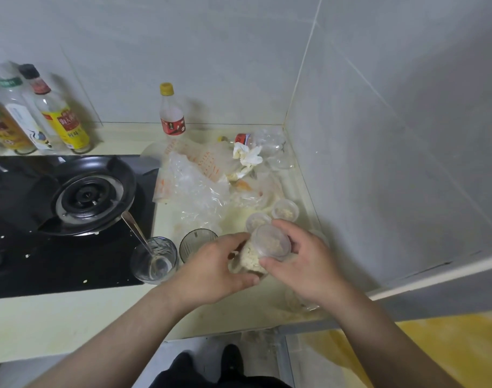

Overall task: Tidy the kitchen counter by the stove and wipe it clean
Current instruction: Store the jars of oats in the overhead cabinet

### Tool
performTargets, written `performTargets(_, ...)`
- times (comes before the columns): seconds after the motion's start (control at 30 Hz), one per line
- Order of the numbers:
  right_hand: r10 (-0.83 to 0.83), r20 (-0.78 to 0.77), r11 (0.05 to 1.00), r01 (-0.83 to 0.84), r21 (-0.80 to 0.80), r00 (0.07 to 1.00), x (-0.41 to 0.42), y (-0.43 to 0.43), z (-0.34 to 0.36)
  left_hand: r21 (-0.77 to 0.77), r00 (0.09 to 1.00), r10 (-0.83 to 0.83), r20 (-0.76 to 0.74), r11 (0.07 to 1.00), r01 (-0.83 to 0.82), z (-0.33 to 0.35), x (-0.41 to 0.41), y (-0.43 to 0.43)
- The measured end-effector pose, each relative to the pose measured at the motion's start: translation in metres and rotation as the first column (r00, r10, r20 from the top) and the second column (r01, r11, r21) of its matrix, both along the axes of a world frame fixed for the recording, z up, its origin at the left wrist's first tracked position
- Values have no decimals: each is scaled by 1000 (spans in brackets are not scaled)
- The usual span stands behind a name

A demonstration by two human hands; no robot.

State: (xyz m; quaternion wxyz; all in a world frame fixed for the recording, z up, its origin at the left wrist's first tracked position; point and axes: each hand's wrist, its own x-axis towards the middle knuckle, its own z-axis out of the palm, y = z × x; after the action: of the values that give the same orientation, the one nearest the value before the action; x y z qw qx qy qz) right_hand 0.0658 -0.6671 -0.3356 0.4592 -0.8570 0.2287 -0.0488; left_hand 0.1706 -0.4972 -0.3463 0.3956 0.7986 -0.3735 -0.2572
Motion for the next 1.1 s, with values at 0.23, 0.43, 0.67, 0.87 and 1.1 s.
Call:
performTargets(0.23,100,40,980,-105,169,994,17,10,2,-58,989,147,-30,987,-148,3,2,9)
performTargets(0.43,-4,1,987,4,161,1000,43,-20,-16,-67,957,281,-65,956,-285,-8,3,27)
performTargets(0.67,124,-263,958,-184,-218,957,71,-39,-46,-58,930,363,-65,929,-366,-1,3,36)
performTargets(0.87,164,-380,854,-324,-406,910,77,-36,-56,-67,897,437,-68,895,-441,6,4,43)
performTargets(1.1,106,-230,955,-163,-248,967,68,-30,-53,-127,871,474,-128,863,-489,22,10,45)
